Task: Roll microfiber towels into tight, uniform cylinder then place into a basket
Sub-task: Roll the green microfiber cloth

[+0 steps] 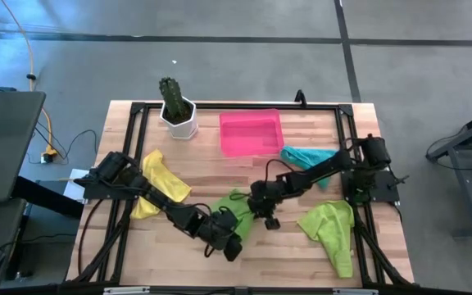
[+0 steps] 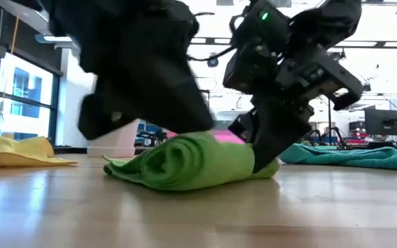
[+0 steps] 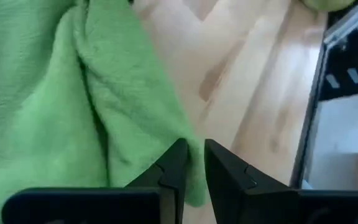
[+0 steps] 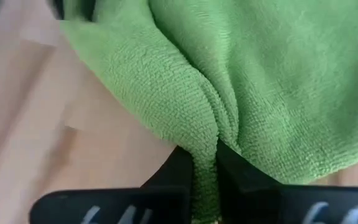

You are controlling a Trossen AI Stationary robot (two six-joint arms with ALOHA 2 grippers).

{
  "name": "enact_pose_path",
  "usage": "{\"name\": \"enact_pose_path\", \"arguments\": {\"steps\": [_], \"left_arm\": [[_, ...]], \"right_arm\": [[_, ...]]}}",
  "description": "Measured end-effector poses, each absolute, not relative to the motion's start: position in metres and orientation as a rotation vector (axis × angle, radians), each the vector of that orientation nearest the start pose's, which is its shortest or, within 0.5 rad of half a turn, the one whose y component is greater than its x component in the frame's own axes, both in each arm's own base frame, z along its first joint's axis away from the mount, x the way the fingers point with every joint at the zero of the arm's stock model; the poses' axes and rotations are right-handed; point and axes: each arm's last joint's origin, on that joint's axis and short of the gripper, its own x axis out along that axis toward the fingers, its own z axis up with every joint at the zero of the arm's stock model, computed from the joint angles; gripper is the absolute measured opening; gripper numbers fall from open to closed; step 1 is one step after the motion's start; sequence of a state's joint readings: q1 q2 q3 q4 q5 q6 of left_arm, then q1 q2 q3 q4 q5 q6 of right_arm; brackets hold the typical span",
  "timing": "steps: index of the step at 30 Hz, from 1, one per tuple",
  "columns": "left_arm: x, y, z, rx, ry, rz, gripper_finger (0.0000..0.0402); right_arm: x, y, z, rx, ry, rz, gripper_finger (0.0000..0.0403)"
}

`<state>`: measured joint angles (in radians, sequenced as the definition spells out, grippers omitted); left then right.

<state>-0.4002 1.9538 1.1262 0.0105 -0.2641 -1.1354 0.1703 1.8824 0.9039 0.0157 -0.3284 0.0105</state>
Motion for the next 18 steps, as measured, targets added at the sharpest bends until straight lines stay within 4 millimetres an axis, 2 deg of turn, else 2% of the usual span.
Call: {"name": "enact_pose_path", "arguments": {"steps": [4,7,13,18], "left_arm": [[0.360,-0.144,0.149,-0.749,0.737,0.333,0.0047],[0.361,-0.142,0.161,-0.669,0.683,0.324,0.0047],[0.361,-0.145,0.161,-0.257,0.641,0.269,0.0047],[0.362,-0.151,0.150,0.066,0.672,0.173,0.0047]], "right_arm": [[0.335,0.055,0.106,0.304,1.013,0.511,0.0007],[0.335,0.049,0.106,0.441,1.051,0.485,0.0005],[0.335,0.044,0.106,0.572,1.091,0.430,0.0006],[0.333,0.040,0.105,0.685,1.136,0.366,0.0008]]}}
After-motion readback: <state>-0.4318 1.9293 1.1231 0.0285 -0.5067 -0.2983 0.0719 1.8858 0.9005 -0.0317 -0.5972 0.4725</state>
